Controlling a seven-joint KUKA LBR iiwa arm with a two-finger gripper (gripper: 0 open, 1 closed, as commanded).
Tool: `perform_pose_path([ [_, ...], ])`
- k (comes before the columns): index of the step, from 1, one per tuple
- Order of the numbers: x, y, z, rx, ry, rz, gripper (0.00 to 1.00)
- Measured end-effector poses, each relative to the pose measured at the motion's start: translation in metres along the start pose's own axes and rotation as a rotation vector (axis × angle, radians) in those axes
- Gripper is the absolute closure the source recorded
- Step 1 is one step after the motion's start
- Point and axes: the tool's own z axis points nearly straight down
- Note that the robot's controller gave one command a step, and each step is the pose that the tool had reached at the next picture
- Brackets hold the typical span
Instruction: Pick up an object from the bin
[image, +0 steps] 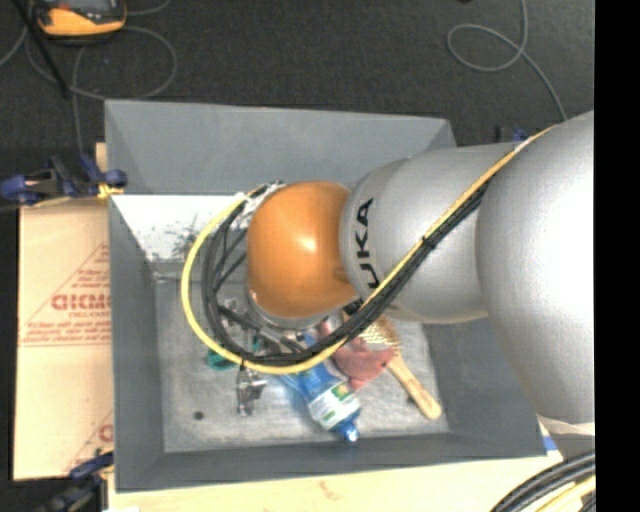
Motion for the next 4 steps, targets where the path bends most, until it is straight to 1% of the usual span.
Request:
perform_pose_path([
  [1,-0.003,-0.036,0.049,0.003,0.012,-0.020,0.00],
  [2,-0.039,-0.049,0.068,0.004,0.012,-0.119,0.00],
  [3,-0.054,-0.033,0.068,0.003,0.012,0.232,1.00],
  [4,-0.054,-0.033,0.068,0.003,0.012,0.232,1.00],
])
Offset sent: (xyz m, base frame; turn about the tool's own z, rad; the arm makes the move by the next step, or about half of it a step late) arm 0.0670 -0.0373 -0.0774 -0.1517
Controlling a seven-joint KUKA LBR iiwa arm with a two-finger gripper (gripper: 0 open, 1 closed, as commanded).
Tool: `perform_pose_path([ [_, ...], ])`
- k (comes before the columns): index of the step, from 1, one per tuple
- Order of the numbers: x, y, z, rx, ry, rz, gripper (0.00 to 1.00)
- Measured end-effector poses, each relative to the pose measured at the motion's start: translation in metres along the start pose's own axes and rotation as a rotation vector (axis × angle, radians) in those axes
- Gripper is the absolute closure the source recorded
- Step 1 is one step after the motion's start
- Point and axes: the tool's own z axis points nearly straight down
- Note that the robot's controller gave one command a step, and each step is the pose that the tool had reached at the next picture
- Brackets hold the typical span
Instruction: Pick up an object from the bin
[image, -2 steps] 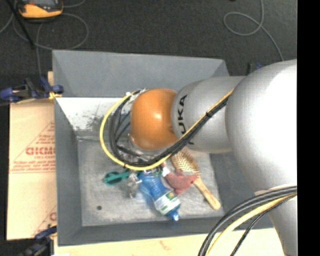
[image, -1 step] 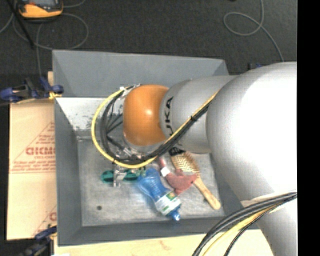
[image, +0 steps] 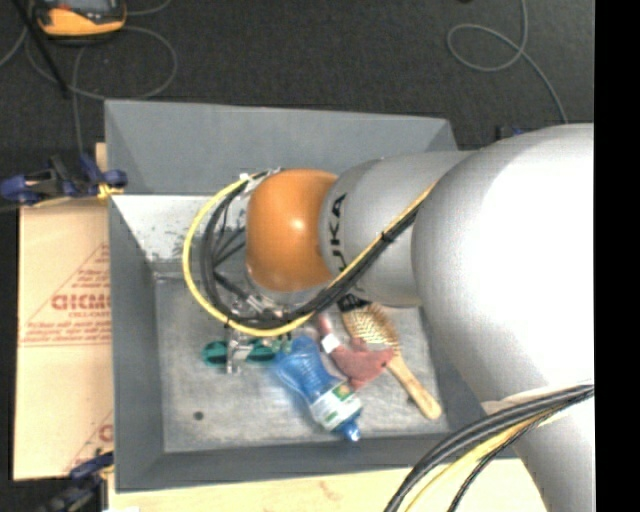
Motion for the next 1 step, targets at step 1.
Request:
perform_pose_path([
  [1,0.0270,-0.0257,-0.1323,0.002,-0.002,-0.041,1.00],
])
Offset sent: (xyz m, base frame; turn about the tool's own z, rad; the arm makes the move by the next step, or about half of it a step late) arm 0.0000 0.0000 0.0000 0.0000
